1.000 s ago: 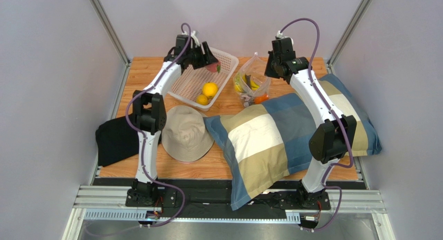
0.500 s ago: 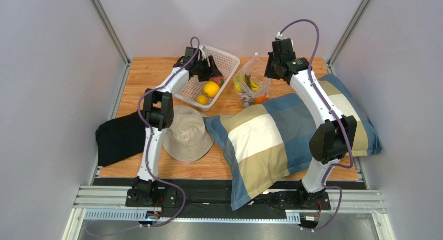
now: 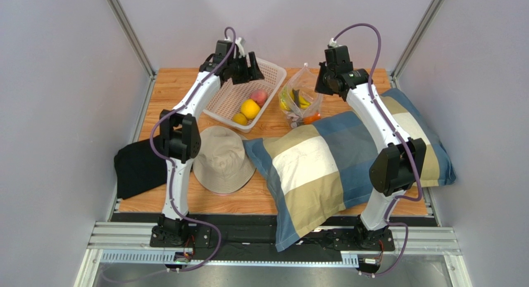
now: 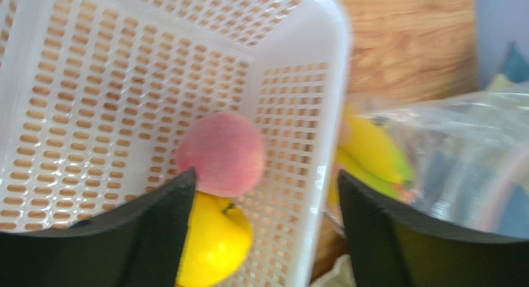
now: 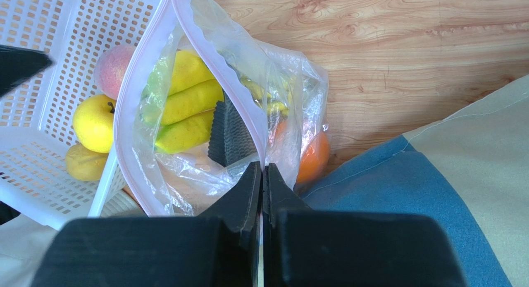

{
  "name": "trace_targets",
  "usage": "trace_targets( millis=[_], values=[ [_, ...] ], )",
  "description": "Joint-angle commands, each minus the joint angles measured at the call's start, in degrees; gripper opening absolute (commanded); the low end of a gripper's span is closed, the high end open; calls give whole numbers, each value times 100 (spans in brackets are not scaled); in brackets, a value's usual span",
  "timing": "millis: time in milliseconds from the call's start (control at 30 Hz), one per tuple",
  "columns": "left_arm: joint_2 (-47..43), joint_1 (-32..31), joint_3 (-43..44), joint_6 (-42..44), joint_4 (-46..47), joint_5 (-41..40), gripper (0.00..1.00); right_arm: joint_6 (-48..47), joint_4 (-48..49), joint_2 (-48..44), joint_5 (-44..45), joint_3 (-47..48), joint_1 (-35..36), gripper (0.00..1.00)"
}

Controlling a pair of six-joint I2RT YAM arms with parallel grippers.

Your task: Open the zip-top bag and remove the fake food

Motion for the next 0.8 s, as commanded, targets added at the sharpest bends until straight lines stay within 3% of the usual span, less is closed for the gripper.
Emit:
trace_targets(
  millis=[0,33,100,300,467,600,767],
  values=[
    [-864,-339,37,75,649,526,67,116,57,-303,-63,365,-1,0],
    [-917,-383,-42,-13,862,684,52,133,57,-320,-72,383,17,0],
    [-996,-628,-104,-224,1319,984,35,168,22,-329,-63,487,34,0],
    [-655,-1393,482,-154,1112,862,26,247,4,-364,-11,646,113,0],
    [-478,-1877,792,-374,-21,-584,27,344,13,-435,218,611,219,0],
    [-426,-2150,783,-286,-137,-1229,47,406,22,-478,385,532,315,0],
    [30,-2238,1064,-348,-349,-1897,49,511,31,-496,552,488,456,0]
  ],
)
